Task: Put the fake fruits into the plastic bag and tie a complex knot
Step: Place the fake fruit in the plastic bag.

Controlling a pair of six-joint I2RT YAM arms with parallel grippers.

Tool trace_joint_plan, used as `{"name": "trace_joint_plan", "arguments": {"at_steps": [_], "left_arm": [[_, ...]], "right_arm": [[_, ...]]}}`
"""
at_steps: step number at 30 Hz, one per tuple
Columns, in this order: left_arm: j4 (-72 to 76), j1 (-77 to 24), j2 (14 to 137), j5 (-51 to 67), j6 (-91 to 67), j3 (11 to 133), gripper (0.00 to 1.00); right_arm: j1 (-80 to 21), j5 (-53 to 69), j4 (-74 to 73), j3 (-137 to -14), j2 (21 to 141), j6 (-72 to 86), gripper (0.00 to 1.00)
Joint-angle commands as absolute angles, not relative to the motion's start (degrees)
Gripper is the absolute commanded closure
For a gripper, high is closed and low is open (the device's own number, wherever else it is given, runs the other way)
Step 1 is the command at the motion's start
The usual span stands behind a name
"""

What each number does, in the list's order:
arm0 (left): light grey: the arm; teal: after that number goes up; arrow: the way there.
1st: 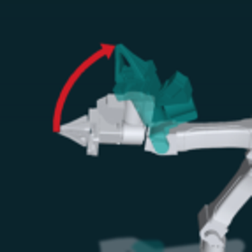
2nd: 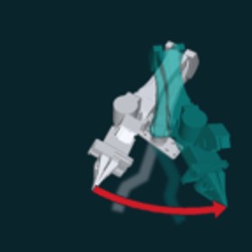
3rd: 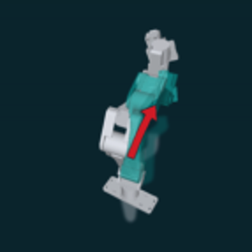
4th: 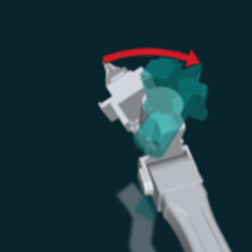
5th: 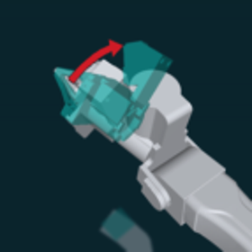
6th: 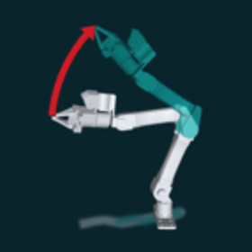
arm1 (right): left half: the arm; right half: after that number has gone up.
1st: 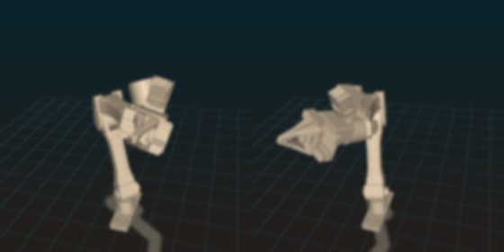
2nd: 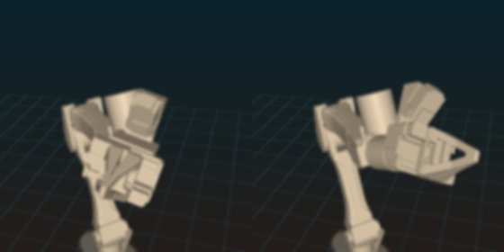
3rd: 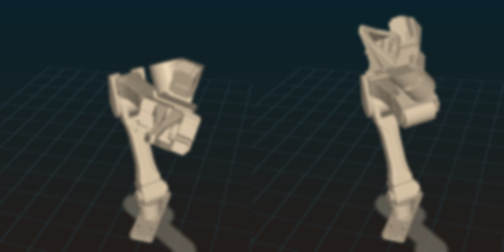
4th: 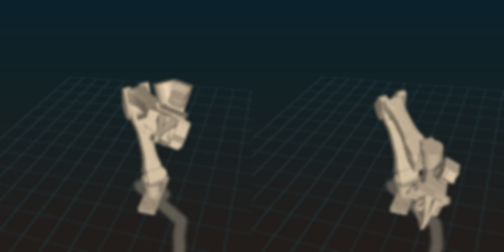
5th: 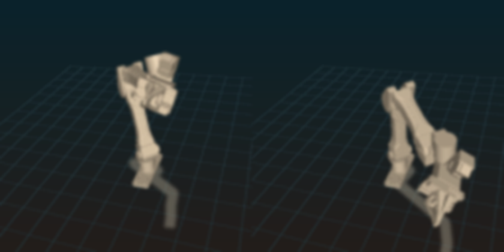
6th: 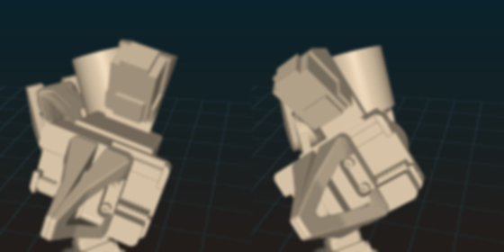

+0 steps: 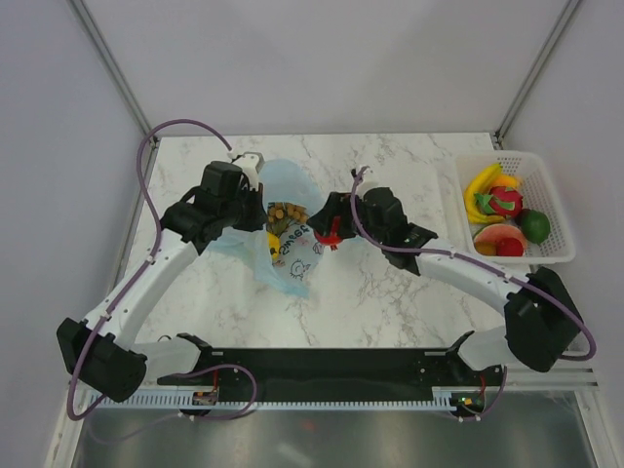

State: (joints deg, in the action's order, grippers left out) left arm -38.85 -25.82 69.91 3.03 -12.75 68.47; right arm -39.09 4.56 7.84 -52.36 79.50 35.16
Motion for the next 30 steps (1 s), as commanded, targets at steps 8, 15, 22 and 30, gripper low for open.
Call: {"name": "trace_joint_plan", "arguments": {"at_steps": [8, 15, 22, 30], "left_arm": [[-37.6, -25.1, 67.5, -1.1, -13.0, 68.3, 0.98], [-37.5, -23.3, 68.1, -0.5, -14.0, 68.5, 0.98], [-37.2, -20.1, 69.9, 3.9, -14.7, 69.1, 0.98], [-37.1, -18.4, 70.8, 5.2, -14.5, 69.2, 0.98]], "right_arm": [[-49.3, -6.1, 25.3, -62.7, 98.2, 43.7, 0.66], [-50.4, -11.7, 35.3, -69.3, 110.0, 45.8, 0.66], [-51.1, -17.1, 43.2, -77.7, 121.6, 48.7, 0.63], [-51.9, -17.9, 40.6, -85.3, 126.4, 45.4, 0.02]]}}
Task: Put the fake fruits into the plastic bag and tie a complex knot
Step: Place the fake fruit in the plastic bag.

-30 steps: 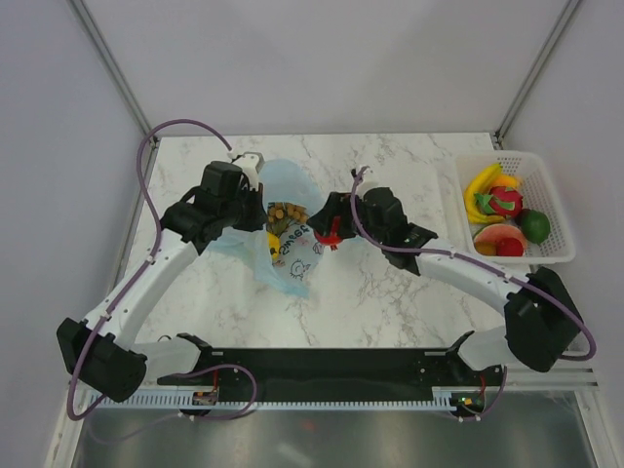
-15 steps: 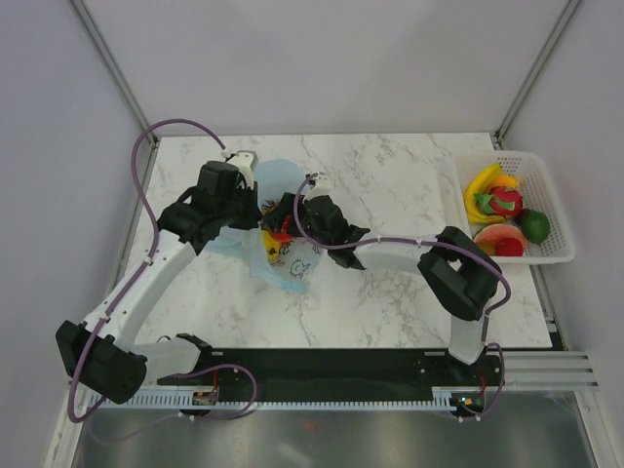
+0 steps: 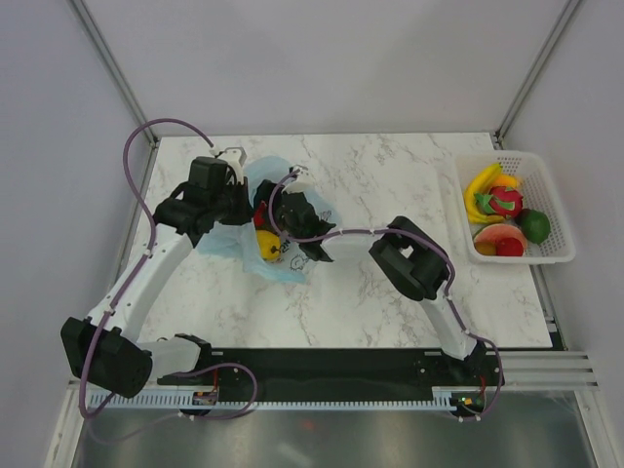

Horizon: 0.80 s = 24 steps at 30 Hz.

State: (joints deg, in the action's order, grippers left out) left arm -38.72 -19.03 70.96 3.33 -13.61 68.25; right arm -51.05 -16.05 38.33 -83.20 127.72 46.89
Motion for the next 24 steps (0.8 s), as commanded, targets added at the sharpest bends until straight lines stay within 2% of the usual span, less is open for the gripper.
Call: {"name": "trace_joint_plan", "arguments": {"at_steps": [1, 8, 12, 13, 17, 21, 24], "left_arm": [[-37.1, -18.3, 70.8, 5.4, -14.5, 69.2, 0.98], [-36.9, -17.7, 70.5, 5.8, -14.4, 68.9, 0.98], [-36.9, -17.5, 70.5, 6.2, -14.2, 68.8, 0.98], [-36.9, -17.5, 70.5, 6.4, -14.1, 68.7, 0.98], [-37.0, -17.5, 70.7, 7.1, -13.4, 68.6, 0.98], [-36.9, -17.5, 70.9, 8.1, -13.1, 68.6, 0.98], [-36.9, -17.6, 71.2, 8.9, -13.0, 68.6, 0.98]], "right_arm": [[-51.9, -18.1, 41.2, -84.3, 125.8, 45.4, 0.02], [-52.1, -22.1, 36.7, -77.9, 117.2, 41.0, 0.10], [-52.2, -23.0, 37.3, -72.2, 111.5, 39.3, 0.20], [-52.2, -23.0, 37.4, -71.2, 110.2, 39.1, 0.25], [-52.1, -24.1, 29.8, -68.2, 103.6, 37.9, 0.32], [-51.0, -28.3, 26.5, -62.7, 96.0, 36.9, 0.43], [-47.5, -29.0, 18.1, -61.7, 90.0, 36.9, 0.44]]}}
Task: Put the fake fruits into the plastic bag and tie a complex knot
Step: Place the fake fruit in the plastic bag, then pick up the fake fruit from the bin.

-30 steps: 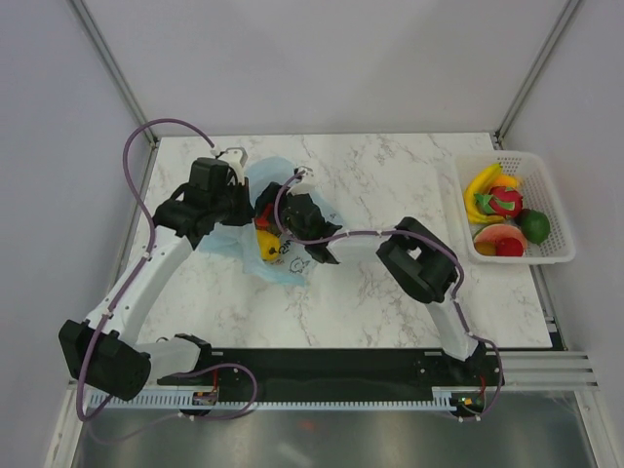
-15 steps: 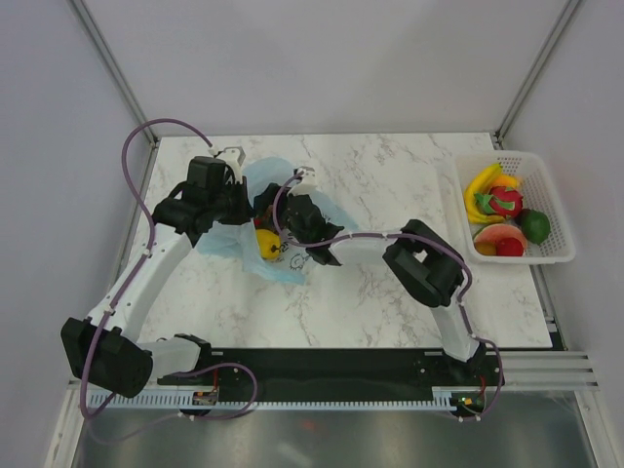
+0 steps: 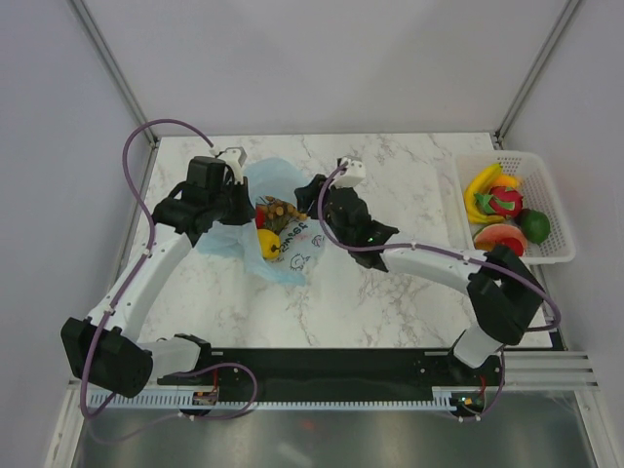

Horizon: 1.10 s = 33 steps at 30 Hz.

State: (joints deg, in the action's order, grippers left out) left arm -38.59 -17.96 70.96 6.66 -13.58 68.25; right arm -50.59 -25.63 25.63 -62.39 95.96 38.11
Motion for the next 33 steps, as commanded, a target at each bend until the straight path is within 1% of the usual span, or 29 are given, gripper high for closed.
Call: {"name": "trace_joint_plan", "arguments": {"at_steps": [1, 5, 6, 7, 9, 10, 12, 13, 15, 17, 18, 19, 20, 21, 23, 24, 25, 27, 30, 31, 33], "left_arm": [[-37.0, -17.6, 71.1, 9.1, -12.9, 68.6, 0.98], [-37.0, -17.7, 71.5, 9.9, -12.7, 68.6, 0.98], [-36.8, -17.7, 71.8, 10.3, -12.8, 68.6, 0.98], [-36.8, -17.6, 71.8, 10.5, -12.8, 68.7, 0.98], [-36.8, -17.6, 72.2, 10.9, -12.8, 68.9, 0.98], [-36.7, -17.6, 72.3, 11.2, -12.8, 68.8, 0.98], [-36.7, -17.8, 72.7, 12.0, -12.8, 68.9, 0.98], [-36.5, -17.8, 72.7, 12.3, -12.8, 68.8, 0.98], [-36.3, -17.9, 72.7, 12.7, -12.8, 68.7, 0.98], [-36.0, -18.2, 72.6, 13.0, -12.8, 68.6, 0.98], [-35.9, -18.3, 72.6, 13.1, -12.8, 68.4, 0.98], [-35.8, -18.5, 72.6, 13.2, -12.8, 68.3, 0.98], [-35.7, -18.7, 72.7, 13.3, -12.8, 68.2, 0.98], [-35.7, -18.9, 72.8, 13.4, -12.8, 68.1, 0.98], [-35.6, -19.4, 72.9, 13.4, -12.8, 68.0, 0.98], [-35.6, -19.5, 72.9, 13.4, -12.7, 68.1, 0.98], [-35.5, -19.7, 73.1, 13.4, -12.7, 68.1, 0.98], [-35.6, -19.9, 73.3, 13.4, -12.7, 68.1, 0.98], [-35.6, -20.2, 73.1, 13.4, -12.7, 67.9, 0.98], [-35.6, -20.2, 73.0, 13.2, -12.7, 67.7, 0.98], [-35.4, -20.4, 72.9, 13.2, -12.6, 67.7, 0.98]], "right_arm": [[-44.9, -28.9, 12.8, -62.0, 88.6, 36.8, 0.44], [-37.2, -30.1, 1.8, -61.4, 79.7, 35.3, 0.44], [-35.5, -30.3, 0.1, -61.2, 78.2, 35.1, 0.46], [-31.5, -31.2, -4.3, -60.8, 76.7, 35.1, 0.48], [-26.7, -31.0, -7.9, -60.6, 72.9, 35.2, 0.49], [-21.4, -29.8, -11.0, -60.7, 71.3, 35.2, 0.49], [-15.8, -28.9, -14.3, -61.3, 70.8, 35.2, 0.49], [-10.4, -28.8, -17.2, -62.1, 70.8, 35.4, 0.49], [-5.0, -27.7, -19.2, -62.7, 71.4, 35.6, 0.48], [2.6, -27.5, -21.6, -63.4, 72.9, 35.6, 0.47], [4.8, -27.5, -22.3, -63.7, 73.5, 35.4, 0.43], [8.1, -27.9, -23.1, -64.1, 74.5, 35.3, 0.37], [9.4, -28.9, -23.6, -64.2, 74.9, 35.3, 0.34], [11.0, -32.7, -24.0, -64.4, 75.2, 34.8, 0.24], [12.2, -35.8, -25.0, -64.3, 76.0, 34.4, 0.14], [12.7, -37.9, -25.2, -64.4, 76.4, 33.7, 0.04], [13.7, -38.0, -25.5, -64.9, 77.7, 33.3, 0.02], [15.9, -37.7, -26.0, -65.6, 79.4, 32.8, 0.02], [18.5, -33.4, -26.1, -67.2, 83.7, 30.2, 0.02], [19.2, -31.1, -26.2, -68.4, 86.2, 26.8, 0.02], [19.3, -30.8, -27.2, -70.3, 88.8, 24.1, 0.02]]}}
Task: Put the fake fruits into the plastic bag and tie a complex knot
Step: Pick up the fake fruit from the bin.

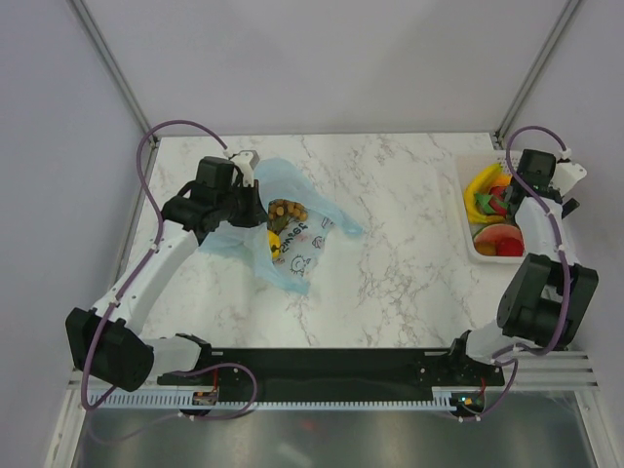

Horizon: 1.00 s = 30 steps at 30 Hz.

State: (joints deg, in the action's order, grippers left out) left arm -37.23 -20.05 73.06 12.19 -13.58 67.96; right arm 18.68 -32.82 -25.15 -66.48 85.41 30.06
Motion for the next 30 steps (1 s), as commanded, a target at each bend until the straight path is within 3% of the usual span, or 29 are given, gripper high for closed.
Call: {"name": "trace_joint_plan", "arguments": {"at_steps": [1, 11, 22, 30], "left_arm": [[-35.5, -20.4, 73.0, 13.1, -12.6, 67.7, 0.98], [-35.3, -20.8, 73.5, 12.5, -12.4, 67.6, 0.98], [-34.7, -21.5, 74.6, 11.1, -12.1, 66.8, 0.98], [-33.8, -22.8, 75.3, 9.9, -12.1, 66.2, 0.98]], "right_arm": [[19.3, -31.3, -28.7, -72.1, 91.0, 22.7, 0.02], [21.2, -33.1, -28.8, -76.1, 98.1, 12.8, 0.02], [23.6, -20.9, -31.3, -83.6, 109.1, 2.2, 0.02], [24.2, -21.6, -32.8, -84.4, 112.9, 1.8, 0.05]]}}
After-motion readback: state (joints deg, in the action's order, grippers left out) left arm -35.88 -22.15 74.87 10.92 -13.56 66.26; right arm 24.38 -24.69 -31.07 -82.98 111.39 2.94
